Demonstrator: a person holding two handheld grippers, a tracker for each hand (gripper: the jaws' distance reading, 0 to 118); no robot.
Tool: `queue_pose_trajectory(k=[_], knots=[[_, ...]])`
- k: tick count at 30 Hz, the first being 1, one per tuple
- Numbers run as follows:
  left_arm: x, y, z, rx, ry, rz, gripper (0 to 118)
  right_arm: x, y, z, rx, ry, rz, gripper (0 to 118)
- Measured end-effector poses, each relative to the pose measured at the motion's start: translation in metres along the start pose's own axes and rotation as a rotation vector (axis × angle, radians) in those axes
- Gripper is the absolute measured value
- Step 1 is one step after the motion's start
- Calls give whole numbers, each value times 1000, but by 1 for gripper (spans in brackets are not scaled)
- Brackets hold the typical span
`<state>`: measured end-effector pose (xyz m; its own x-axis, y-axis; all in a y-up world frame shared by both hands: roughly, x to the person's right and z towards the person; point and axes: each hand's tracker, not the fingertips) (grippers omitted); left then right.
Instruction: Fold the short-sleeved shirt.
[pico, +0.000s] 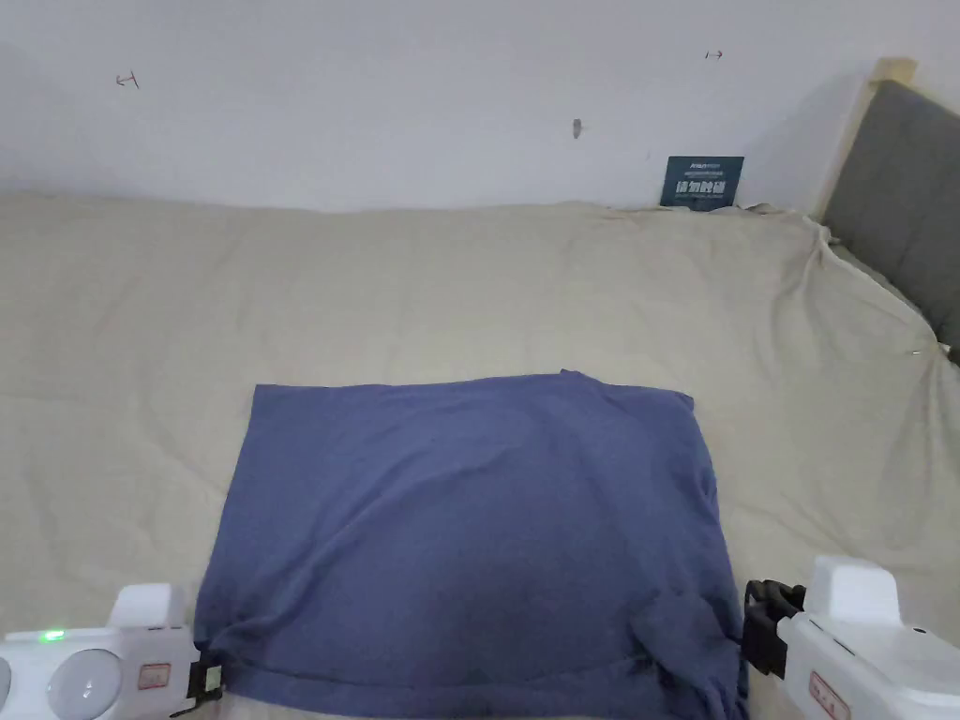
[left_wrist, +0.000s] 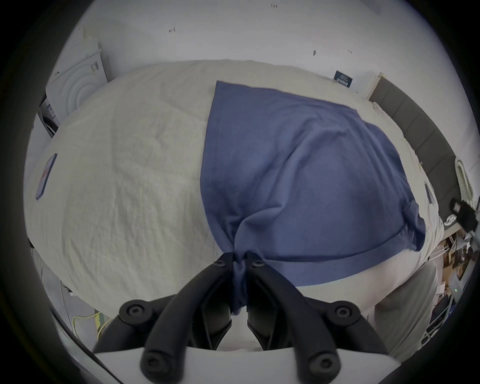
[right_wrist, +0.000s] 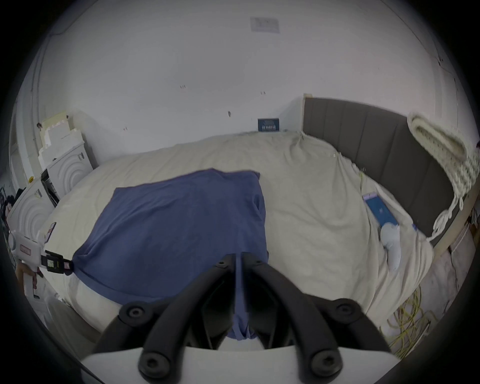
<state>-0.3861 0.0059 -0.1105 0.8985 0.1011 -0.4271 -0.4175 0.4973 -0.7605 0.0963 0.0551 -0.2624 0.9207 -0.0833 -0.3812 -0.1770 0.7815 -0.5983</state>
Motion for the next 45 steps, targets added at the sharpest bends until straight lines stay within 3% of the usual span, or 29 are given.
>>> queue_pose_trajectory(k=[2, 3, 6, 14, 16, 18, 19, 22, 23, 32, 45], knots=[[1, 2, 9, 24, -8, -6, 7, 5, -8, -11, -71, -6, -24, 91], [0, 3, 10, 27, -12, -8, 7, 6, -11, -16, -101, -3, -33, 101], [0, 5, 15, 44, -21, -13, 7, 9, -26, -28, -123, -11, -38, 108], [3, 3, 21, 51, -32, -10, 7, 2, -62, -57, -286, -49, 20, 107], [1, 4, 18, 48, -32, -8, 7, -1, -65, -58, -275, -47, 32, 100], [1, 3, 17, 44, -29, -8, 7, -9, -62, -55, -277, -37, 39, 77], [0, 2, 13, 42, -29, -7, 7, -11, -62, -57, -282, -30, 44, 63], [-1, 1, 9, 37, -27, -1, 7, -14, -66, -62, -275, -39, 76, 5], [-2, 1, 9, 36, -26, 1, 7, -14, -66, -60, -261, -62, 101, 5], [-6, 4, 9, 46, -26, 24, 7, 1, -53, -37, -210, -13, 64, 5], [-9, 85, -13, 114, -35, 45, 7, -10, 50, -56, -107, 21, 114, 5]])
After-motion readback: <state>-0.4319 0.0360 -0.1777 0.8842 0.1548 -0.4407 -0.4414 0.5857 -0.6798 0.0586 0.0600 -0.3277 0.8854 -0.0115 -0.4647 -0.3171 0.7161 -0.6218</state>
